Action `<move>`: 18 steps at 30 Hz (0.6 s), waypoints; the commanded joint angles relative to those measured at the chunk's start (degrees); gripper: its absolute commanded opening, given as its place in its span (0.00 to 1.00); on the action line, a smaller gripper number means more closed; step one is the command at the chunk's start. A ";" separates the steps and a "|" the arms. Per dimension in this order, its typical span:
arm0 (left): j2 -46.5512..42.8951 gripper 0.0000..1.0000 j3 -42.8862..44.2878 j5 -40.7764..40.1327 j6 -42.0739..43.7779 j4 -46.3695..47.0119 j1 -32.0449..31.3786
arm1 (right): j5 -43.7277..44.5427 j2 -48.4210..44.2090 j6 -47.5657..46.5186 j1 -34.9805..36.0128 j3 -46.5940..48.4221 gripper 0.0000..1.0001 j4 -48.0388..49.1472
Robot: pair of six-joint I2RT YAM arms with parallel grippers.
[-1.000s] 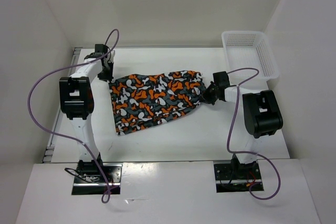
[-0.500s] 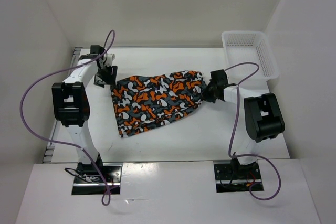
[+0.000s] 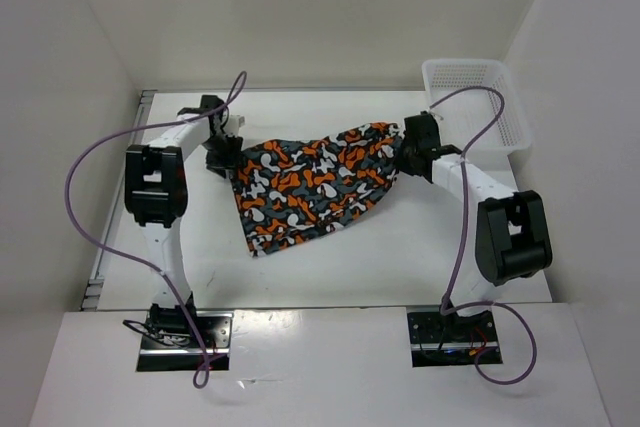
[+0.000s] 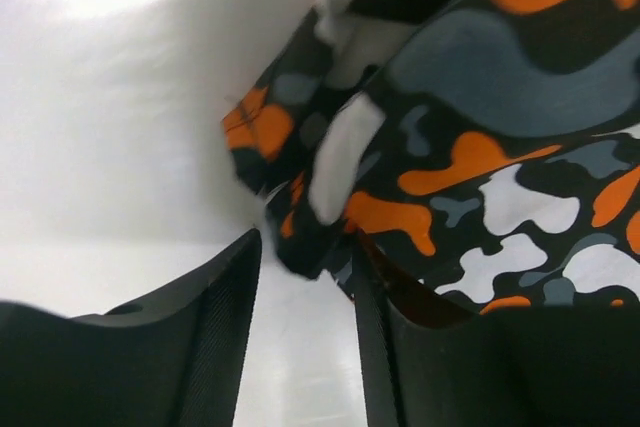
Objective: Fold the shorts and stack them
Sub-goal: Fold the shorts
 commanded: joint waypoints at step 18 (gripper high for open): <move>21.14 0.41 36.06 6.81 0.25 -6.07 -8.69 | 11.05 15.54 -48.60 38.16 33.72 0.00 -6.00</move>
